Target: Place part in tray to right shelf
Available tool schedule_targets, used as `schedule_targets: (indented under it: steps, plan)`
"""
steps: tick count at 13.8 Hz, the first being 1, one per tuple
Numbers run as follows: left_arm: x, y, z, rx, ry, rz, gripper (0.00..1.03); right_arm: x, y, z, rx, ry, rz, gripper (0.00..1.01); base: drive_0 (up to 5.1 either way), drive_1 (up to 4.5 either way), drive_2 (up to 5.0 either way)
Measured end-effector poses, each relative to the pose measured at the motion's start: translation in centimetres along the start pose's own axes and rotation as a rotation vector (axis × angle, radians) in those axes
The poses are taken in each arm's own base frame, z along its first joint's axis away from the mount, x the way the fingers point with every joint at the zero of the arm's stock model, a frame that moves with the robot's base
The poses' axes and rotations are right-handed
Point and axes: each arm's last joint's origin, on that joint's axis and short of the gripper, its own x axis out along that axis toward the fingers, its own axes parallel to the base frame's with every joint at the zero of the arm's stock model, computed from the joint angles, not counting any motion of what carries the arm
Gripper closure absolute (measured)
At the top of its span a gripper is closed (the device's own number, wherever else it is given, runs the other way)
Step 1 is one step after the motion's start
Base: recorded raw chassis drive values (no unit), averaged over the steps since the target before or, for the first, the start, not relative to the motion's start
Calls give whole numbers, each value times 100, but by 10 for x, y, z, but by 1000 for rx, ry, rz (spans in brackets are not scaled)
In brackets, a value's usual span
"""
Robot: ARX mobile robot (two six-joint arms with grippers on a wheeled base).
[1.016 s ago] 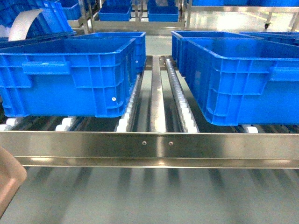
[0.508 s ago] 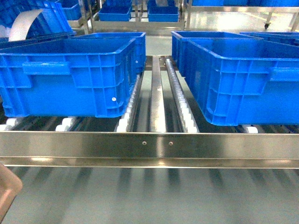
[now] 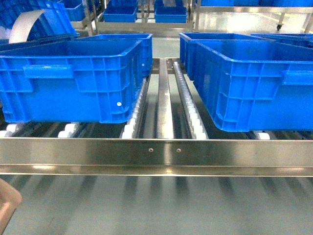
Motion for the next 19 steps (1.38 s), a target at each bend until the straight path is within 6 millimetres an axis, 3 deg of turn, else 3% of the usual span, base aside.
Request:
schedule_targets:
  steps: [4, 5, 6, 15, 17, 19]
  plan:
    - [-6, 0, 0, 0, 1, -1, 91, -9, 0, -6, 1, 47, 0, 99, 0, 0, 0]
    - [-17, 0, -7, 0, 49, 2, 91, -15, 0, -4, 1, 19, -1, 99, 0, 0, 0]
    - [-17, 0, -1, 2, -8, -1, 91, -15, 0, -3, 1, 10, 0, 99, 0, 0, 0]
    - [-17, 0, -4, 2, 12, -1, 91, -15, 0, -3, 1, 9, -2, 99, 0, 0, 0]
    - [-17, 0, -4, 2, 12, -1, 91, -15, 0, -3, 1, 9, -2, 90, 0, 0, 0]
    - [-17, 0, -4, 2, 12, -1, 91, -15, 0, -3, 1, 9, -2, 66, 0, 0, 0]
